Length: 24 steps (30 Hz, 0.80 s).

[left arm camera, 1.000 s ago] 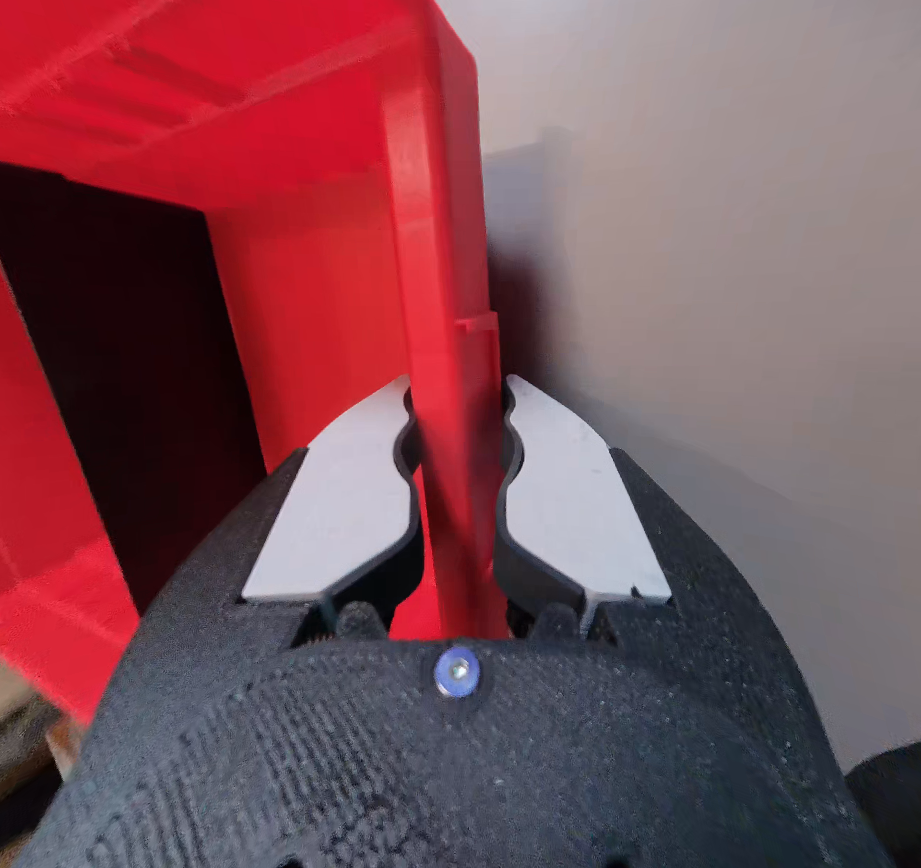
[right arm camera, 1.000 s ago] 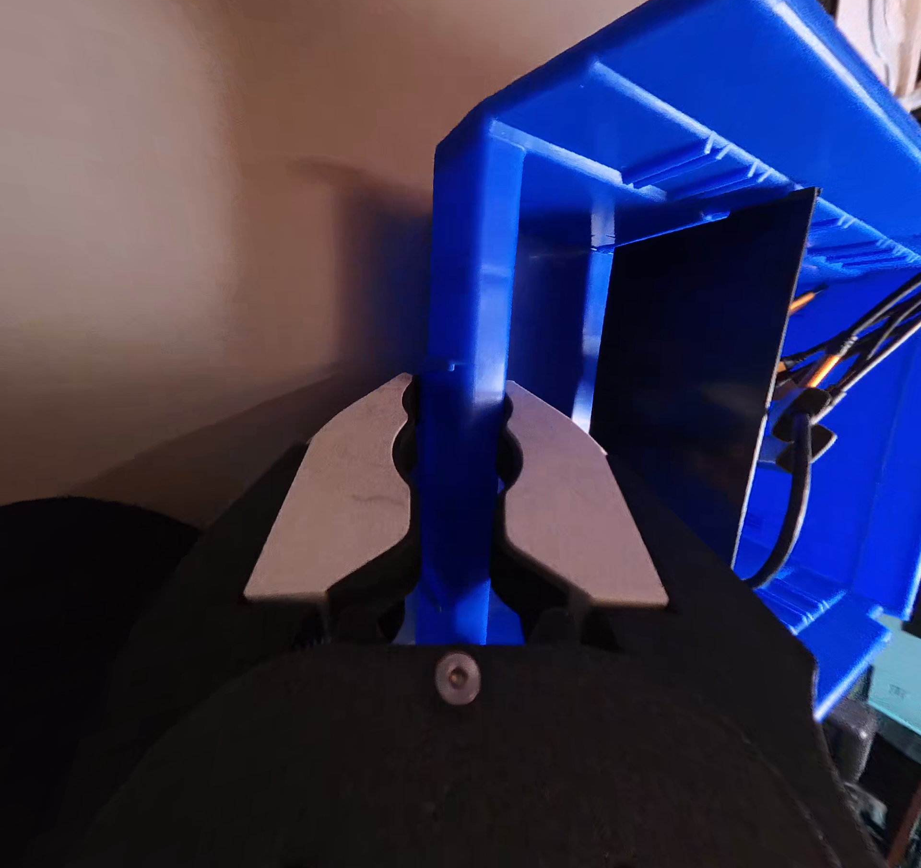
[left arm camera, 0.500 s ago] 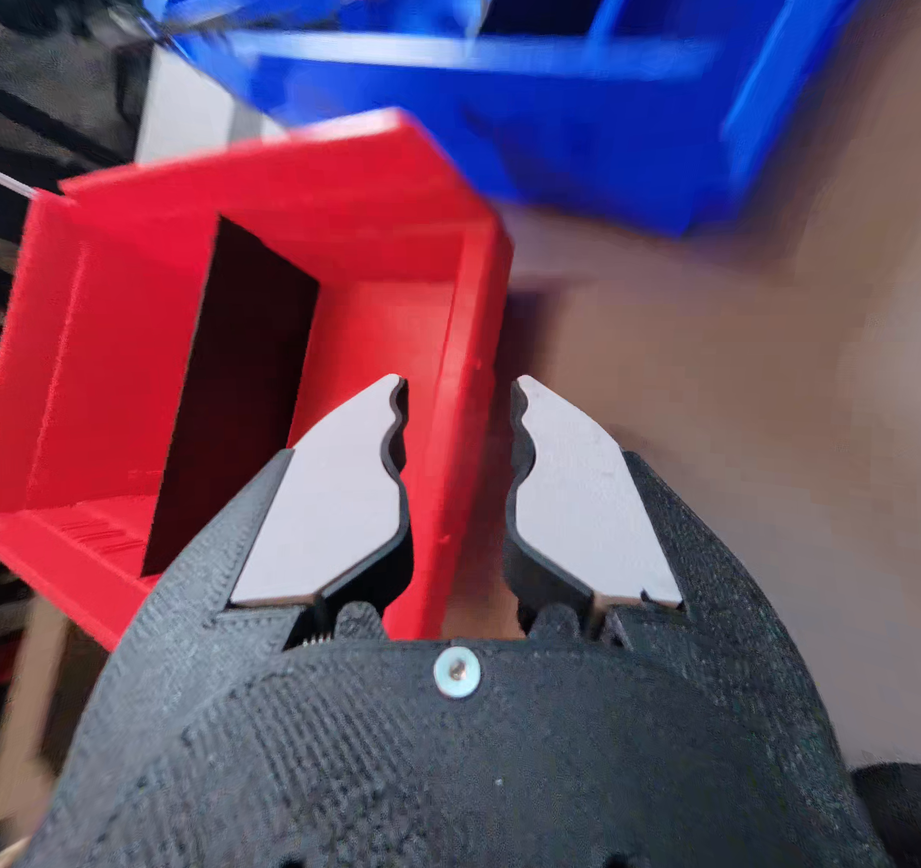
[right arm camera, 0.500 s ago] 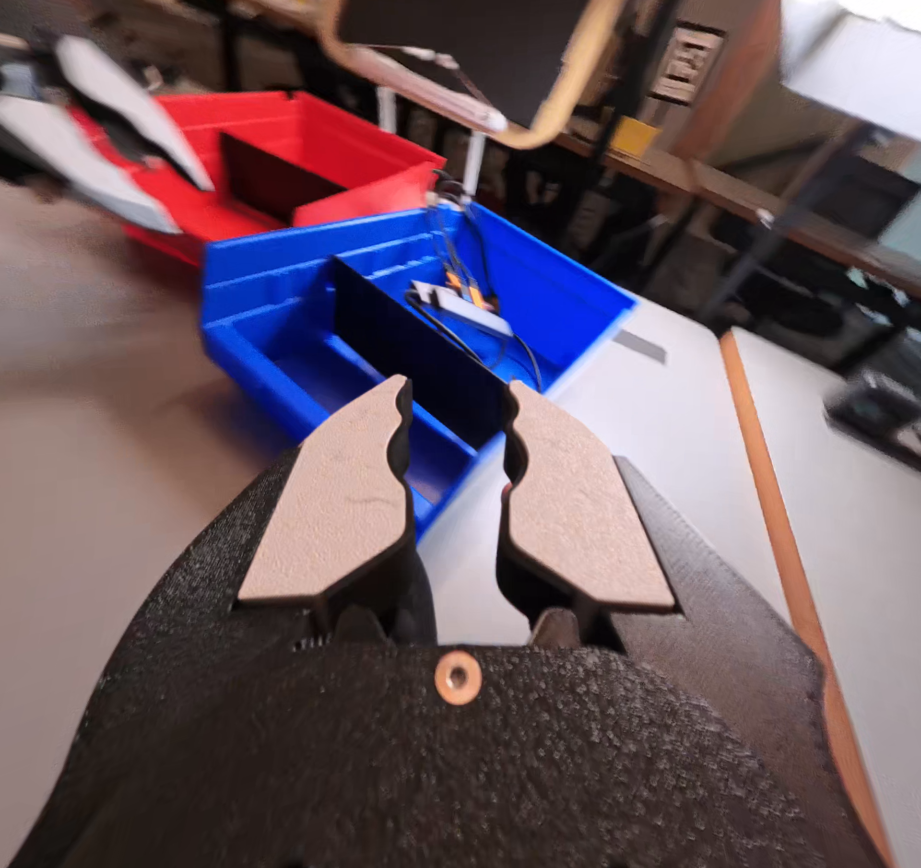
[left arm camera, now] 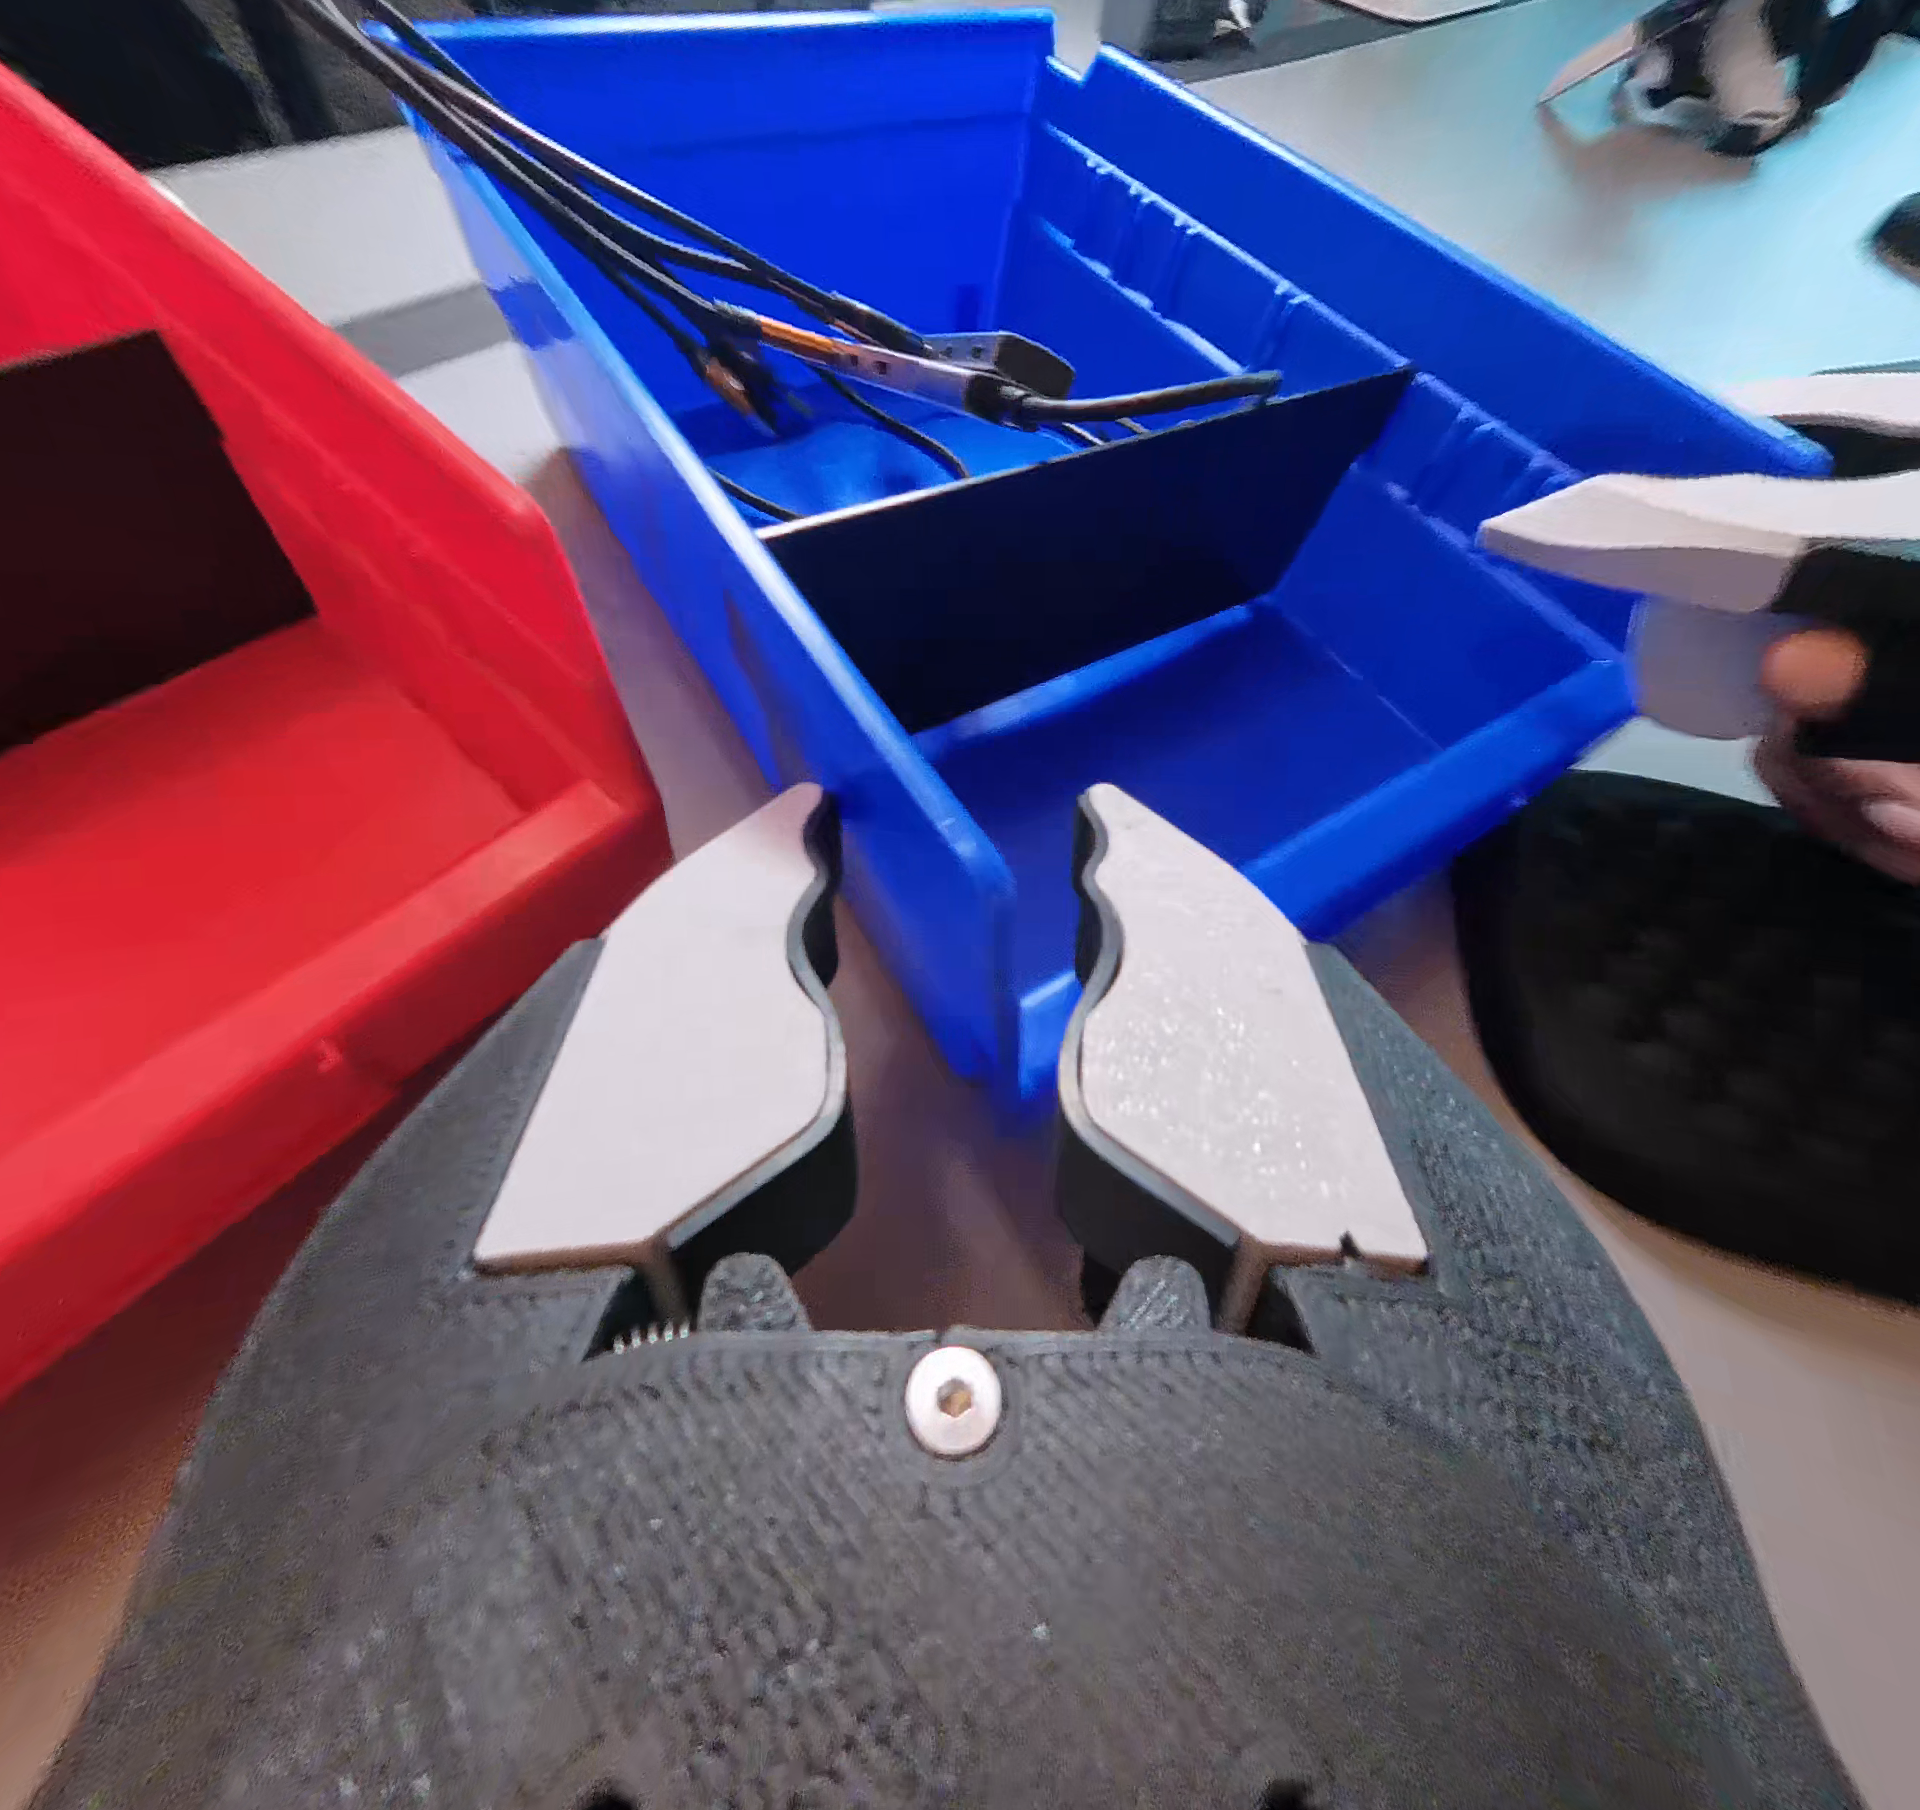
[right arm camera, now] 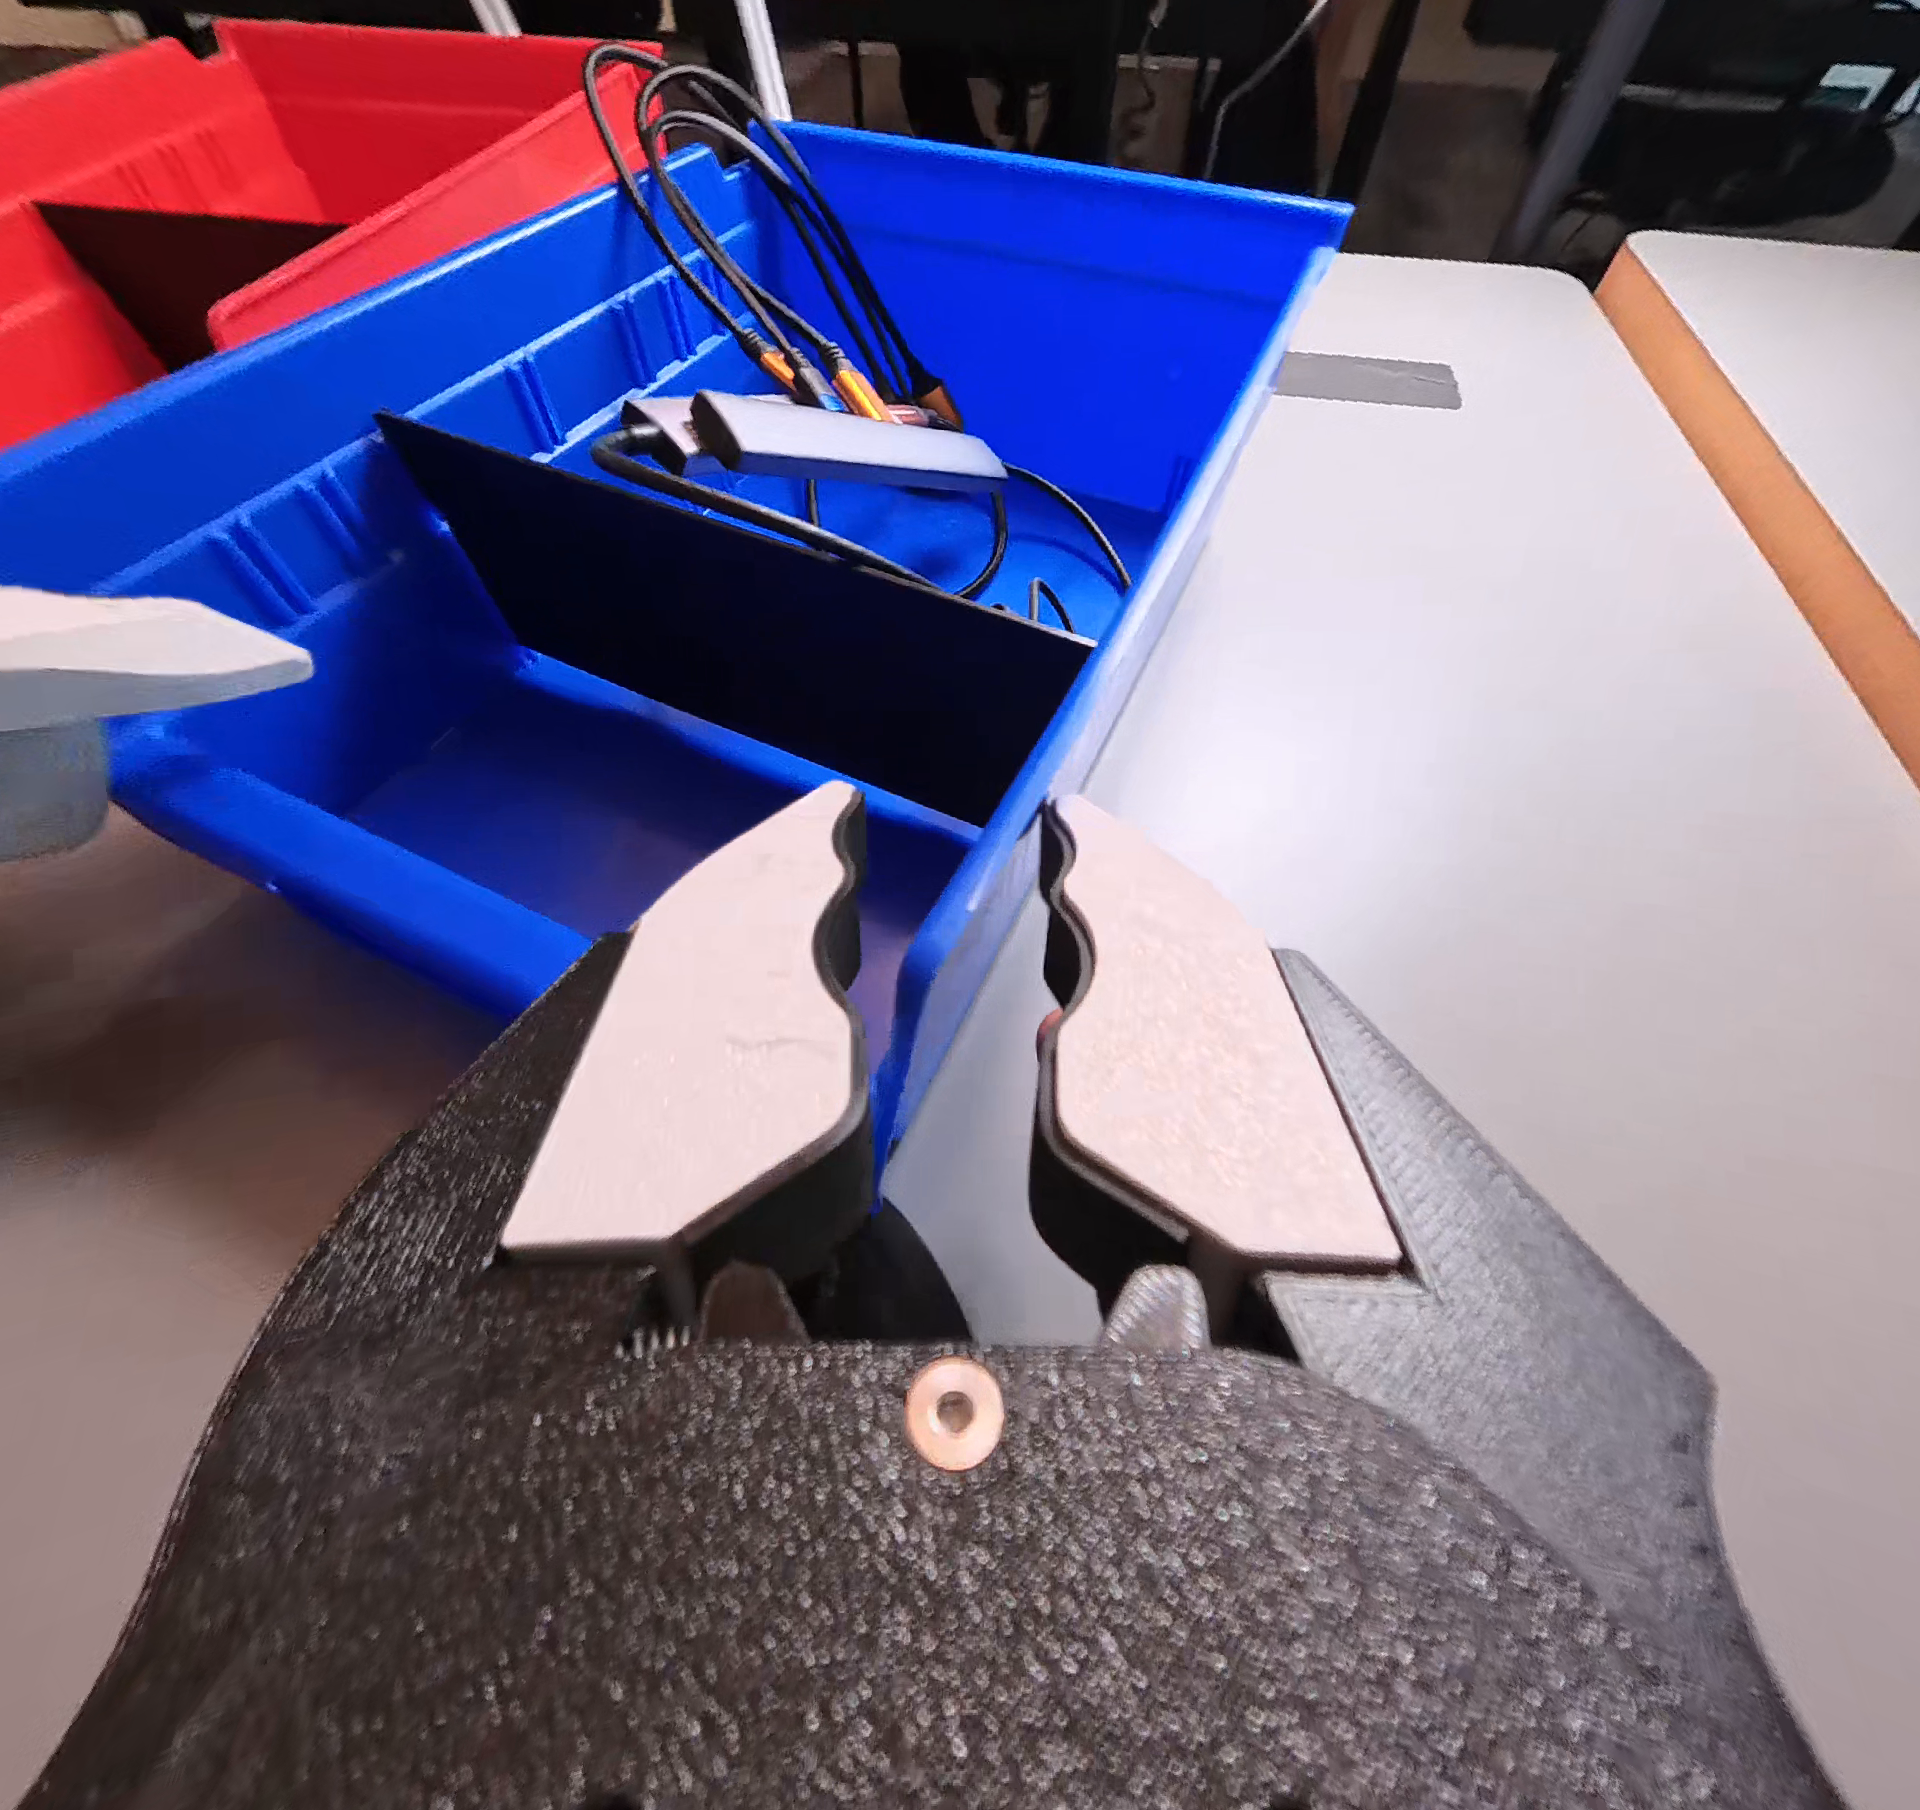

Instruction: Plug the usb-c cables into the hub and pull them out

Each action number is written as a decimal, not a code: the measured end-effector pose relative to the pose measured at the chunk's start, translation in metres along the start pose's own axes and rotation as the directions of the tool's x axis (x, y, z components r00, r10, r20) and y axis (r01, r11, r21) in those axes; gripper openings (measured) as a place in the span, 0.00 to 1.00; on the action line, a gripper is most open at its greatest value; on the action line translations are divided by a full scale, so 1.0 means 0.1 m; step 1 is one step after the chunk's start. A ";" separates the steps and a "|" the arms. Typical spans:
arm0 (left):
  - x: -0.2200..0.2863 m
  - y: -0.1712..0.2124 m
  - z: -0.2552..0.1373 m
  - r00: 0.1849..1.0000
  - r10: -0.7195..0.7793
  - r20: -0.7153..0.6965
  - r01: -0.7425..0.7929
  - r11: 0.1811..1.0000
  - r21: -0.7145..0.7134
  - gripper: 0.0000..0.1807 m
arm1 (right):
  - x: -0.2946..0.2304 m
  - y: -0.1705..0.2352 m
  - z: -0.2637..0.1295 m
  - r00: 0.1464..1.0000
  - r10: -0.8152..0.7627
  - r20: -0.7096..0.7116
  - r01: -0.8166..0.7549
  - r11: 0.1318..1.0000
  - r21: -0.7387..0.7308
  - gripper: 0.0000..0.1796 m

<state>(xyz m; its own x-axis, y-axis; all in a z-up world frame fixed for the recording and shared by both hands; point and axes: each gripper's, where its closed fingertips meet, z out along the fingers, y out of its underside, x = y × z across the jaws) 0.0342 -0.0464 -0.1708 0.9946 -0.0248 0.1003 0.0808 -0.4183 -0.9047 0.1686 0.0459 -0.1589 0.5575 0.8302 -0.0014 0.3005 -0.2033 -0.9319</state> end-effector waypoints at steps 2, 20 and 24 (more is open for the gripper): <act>-0.03 -0.02 0.03 0.999 -0.011 0.030 0.010 1.000 0.020 0.19 | 0.08 -0.01 0.01 0.999 0.030 -0.024 -0.030 1.000 0.004 0.12; -0.22 -1.21 -1.31 0.968 0.110 0.225 -0.166 0.954 0.250 0.14 | -0.67 -1.58 -0.53 0.996 -0.077 0.049 0.056 0.943 0.328 0.09; -0.82 -1.27 -2.23 0.913 0.020 0.408 -0.163 0.934 0.317 0.12 | -1.65 -1.95 -0.26 0.963 -0.141 0.231 0.049 0.931 0.362 0.10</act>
<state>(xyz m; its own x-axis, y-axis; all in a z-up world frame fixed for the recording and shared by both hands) -0.0721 -0.1935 0.0279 0.9360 0.3389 -0.0956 -0.0657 -0.0987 -0.9929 0.0379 -0.0651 0.0320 0.3155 0.9478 0.0462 0.0267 0.0399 -0.9988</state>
